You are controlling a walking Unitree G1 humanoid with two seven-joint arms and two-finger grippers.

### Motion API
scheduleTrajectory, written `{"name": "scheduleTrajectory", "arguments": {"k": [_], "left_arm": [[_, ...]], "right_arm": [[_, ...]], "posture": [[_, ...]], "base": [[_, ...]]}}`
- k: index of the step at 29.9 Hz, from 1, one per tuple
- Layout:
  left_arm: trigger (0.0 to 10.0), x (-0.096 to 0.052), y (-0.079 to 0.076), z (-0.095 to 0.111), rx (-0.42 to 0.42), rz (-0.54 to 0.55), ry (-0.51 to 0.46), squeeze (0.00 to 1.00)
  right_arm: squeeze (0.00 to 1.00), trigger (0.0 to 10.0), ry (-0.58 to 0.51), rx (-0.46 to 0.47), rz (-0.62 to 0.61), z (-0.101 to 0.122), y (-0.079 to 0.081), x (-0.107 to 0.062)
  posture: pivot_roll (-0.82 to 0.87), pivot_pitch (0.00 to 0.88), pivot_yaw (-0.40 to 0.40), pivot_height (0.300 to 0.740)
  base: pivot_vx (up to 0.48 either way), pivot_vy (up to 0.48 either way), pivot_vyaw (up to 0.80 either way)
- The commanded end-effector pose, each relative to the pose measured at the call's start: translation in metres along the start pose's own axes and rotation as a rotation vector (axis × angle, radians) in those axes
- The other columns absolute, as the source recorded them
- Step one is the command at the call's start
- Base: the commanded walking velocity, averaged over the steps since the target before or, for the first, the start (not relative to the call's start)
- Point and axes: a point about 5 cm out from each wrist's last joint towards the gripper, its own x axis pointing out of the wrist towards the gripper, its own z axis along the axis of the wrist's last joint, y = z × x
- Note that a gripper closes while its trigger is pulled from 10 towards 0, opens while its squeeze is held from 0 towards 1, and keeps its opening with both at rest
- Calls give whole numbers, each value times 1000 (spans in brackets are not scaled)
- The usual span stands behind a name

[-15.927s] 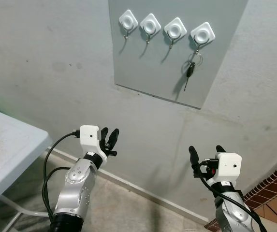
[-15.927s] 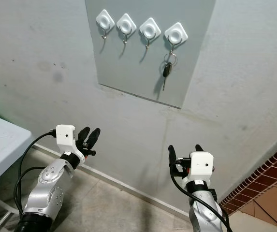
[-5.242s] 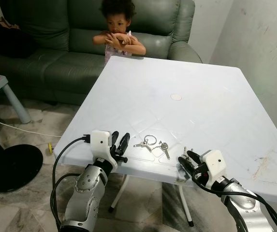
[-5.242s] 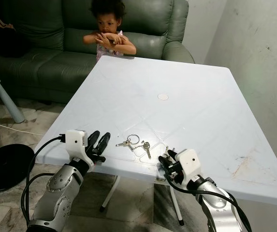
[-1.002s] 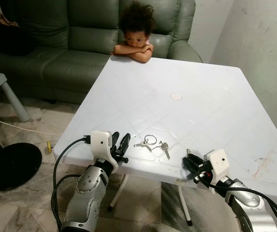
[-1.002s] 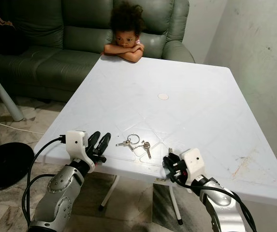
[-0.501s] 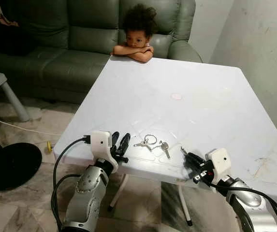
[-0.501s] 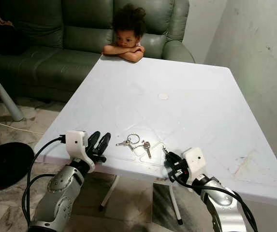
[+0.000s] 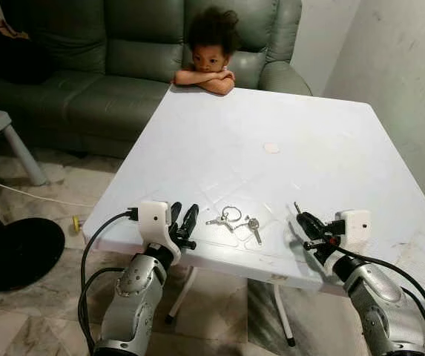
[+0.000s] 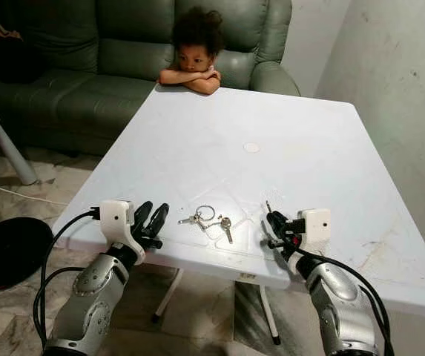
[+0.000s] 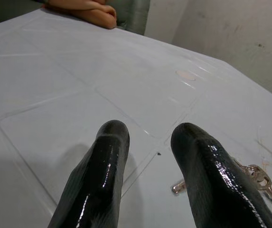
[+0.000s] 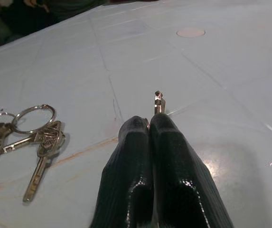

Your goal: Hang keys on a hook

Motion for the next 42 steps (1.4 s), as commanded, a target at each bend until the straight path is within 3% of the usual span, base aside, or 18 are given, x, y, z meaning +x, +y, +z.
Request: {"name": "scheduleTrajectory", "arguments": {"k": [1, 8, 10, 12, 13, 17, 26, 27, 28, 29, 33, 34, 35, 42], "left_arm": [[10000, 4, -7, 4, -4, -12, -16, 0], [10000, 3, -9, 4, -4, -16, -18, 0], [10000, 4, -9, 4, -4, -18, -18, 0], [10000, 4, -9, 4, -4, -19, -18, 0], [10000, 4, -10, 4, -3, -20, -19, 0], [10000, 4, -10, 5, -2, -22, -20, 0], [10000, 5, -11, 4, -3, -27, -19, 0], [10000, 5, -11, 4, -4, -27, -19, 0], [10000, 5, -11, 4, -4, -27, -19, 0], [10000, 5, -11, 4, -5, -27, -19, 0], [10000, 5, -11, 4, -6, -27, -18, 0], [10000, 5, -11, 4, -6, -27, -18, 0], [10000, 5, -12, 4, -7, -27, -18, 0], [10000, 5, -11, 4, -8, -25, -19, 0]], "right_arm": [[0, 10000, -23, 45, -18, 9, -1, 2], [0, 10000, -49, 250, -28, 15, 1, 7], [0, 10000, -20, 171, -12, 11, 4, 6], [0, 10000, -6, 150, -9, 9, 4, 6], [0, 10000, 38, 50, 11, 2, 6, 4], [0, 10000, 132, -152, 71, -11, 11, -3], [0, 10000, 134, -180, 68, -12, 10, -4], [165, 10000, 130, -175, 77, -13, 10, -4], [165, 10000, 127, -169, 84, -13, 11, -5], [1000, 10000, 116, -148, 86, -12, 10, -5], [1000, 10000, 135, -177, 71, -12, 9, -5], [953, 10000, 144, -177, 72, -13, 8, -5], [0, 10000, 144, -176, 85, -13, 9, -5], [0, 10000, 139, -185, 82, -12, 7, -6]], "posture": [[96, 0, -69, 740], [98, 0, -70, 740], [98, 0, -69, 740], [98, 0, -69, 740], [99, 0, -70, 740], [99, 0, -70, 740], [94, 0, -69, 740], [93, 0, -69, 740], [93, 0, -69, 740], [93, 0, -69, 740], [92, 0, -69, 740], [92, 0, -69, 740], [92, 0, -69, 740], [93, 0, -71, 740]], "base": [[0, 0, 0], [0, 0, 0], [0, 0, 0], [0, 0, 0], [0, 0, 0], [0, 0, 0], [0, 0, 0], [0, 0, 0], [0, 0, 0], [0, 0, 0], [0, 0, 0], [0, 0, 0], [0, 0, 0], [0, 0, 0]]}}
